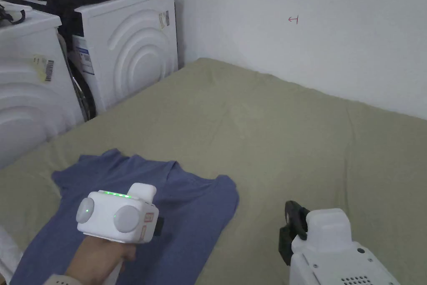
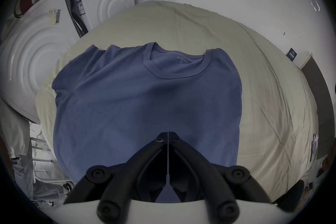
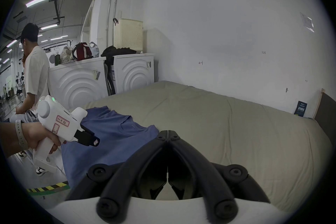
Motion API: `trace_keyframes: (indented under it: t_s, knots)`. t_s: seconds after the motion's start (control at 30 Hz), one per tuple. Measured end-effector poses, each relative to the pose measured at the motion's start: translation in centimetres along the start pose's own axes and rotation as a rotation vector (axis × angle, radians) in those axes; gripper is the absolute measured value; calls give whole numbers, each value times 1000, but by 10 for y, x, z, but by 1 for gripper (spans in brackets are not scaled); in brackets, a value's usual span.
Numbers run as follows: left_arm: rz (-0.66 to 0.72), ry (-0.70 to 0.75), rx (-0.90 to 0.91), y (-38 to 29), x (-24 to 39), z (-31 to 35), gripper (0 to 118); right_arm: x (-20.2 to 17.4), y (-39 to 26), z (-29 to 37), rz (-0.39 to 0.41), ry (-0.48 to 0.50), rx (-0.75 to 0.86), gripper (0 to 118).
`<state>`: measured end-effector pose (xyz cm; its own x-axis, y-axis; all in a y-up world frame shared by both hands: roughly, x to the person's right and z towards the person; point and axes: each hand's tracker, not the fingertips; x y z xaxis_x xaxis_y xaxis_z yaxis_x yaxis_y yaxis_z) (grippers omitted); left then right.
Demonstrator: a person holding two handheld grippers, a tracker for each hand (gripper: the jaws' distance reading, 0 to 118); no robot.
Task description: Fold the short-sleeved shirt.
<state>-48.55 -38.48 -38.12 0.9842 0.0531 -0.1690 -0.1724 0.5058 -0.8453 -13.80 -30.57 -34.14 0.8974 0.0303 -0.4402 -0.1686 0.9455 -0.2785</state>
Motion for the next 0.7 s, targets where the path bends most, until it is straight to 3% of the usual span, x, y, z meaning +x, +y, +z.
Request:
trace_keyframes:
  t_s: [0.07,0.1,0.17,0.23,0.63,0.7]
  knots:
    - [-2,15,15,2,1,-3,7,0,-2,-2,-2,-1,-4,0]
    - [-4,28,19,4,2,-4,24,0,-2,-2,-4,-1,-4,0]
    - [4,17,9,7,3,-6,86,1,-3,-2,-6,-3,-5,0]
    - [14,-19,-14,7,7,-11,109,2,-4,-2,-2,-3,-8,0]
    - [-47,103,-107,3,28,-58,118,6,-6,-2,-11,-8,-8,0]
    - [-19,58,-117,-4,22,-70,118,6,-6,-1,-11,-6,-10,0]
